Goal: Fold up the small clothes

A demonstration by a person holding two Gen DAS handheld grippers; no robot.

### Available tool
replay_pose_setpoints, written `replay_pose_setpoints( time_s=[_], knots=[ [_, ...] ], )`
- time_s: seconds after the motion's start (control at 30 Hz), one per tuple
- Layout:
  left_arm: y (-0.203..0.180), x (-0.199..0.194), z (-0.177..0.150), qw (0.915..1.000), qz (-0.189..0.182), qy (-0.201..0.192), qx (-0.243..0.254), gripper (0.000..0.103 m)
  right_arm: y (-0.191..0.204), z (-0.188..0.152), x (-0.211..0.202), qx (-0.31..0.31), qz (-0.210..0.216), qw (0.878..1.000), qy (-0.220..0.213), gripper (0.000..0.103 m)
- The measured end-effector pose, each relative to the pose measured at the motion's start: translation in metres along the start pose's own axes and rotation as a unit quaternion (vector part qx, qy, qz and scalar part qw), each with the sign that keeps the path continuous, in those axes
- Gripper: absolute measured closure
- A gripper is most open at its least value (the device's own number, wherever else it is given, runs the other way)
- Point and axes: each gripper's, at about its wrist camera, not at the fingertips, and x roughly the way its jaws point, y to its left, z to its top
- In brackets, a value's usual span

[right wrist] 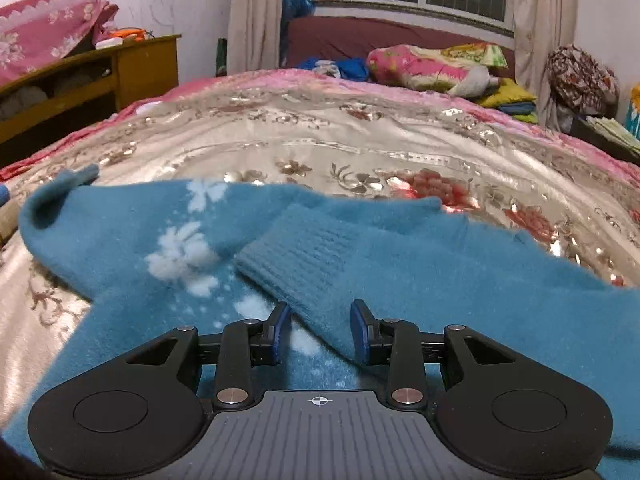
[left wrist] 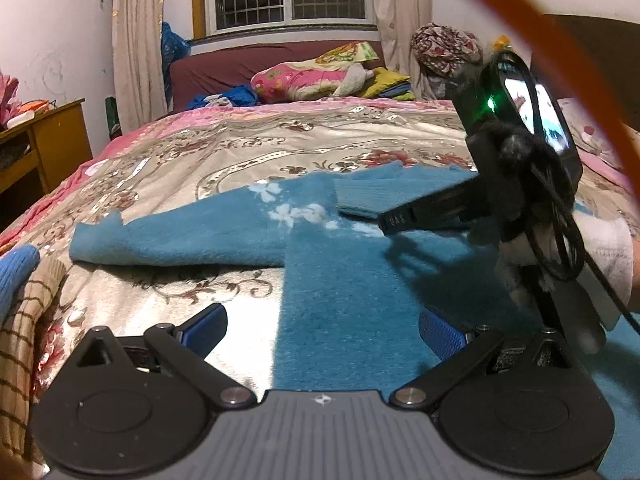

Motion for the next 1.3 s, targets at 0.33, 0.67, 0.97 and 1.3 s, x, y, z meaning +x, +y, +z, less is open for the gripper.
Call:
replay_pose_setpoints(
  time_s=[0.33, 0.67, 0.97, 1.3],
  knots=[
    [0.042, 0.004, 0.005, 0.9976, 0.038, -0.004, -0.057, 0.0, 0.023, 0.016, -0.012, -0.016, 0.036, 0.999, 0.015, 0.07],
    [0.081, 0.017, 0.005, 0.9901, 0.09, -0.007, -0.107, 0.0, 0.061, 0.051, -0.026, -0.002, 0.11, 0.994, 0.004, 0.07],
    [0.112, 0.053, 0.03, 0.9743, 0.103, -0.017, -0.199, 0.0, 0.097, 0.099, -0.008, -0.004, 0.182, 0.983, 0.025, 0.07],
    [0.142, 0.068, 0.023, 0.9667, 0.128, -0.005, -0.221, 0.007, 0.16, 0.138, 0.064, -0.021, 0.257, 0.961, 0.096, 0.07]
  ],
)
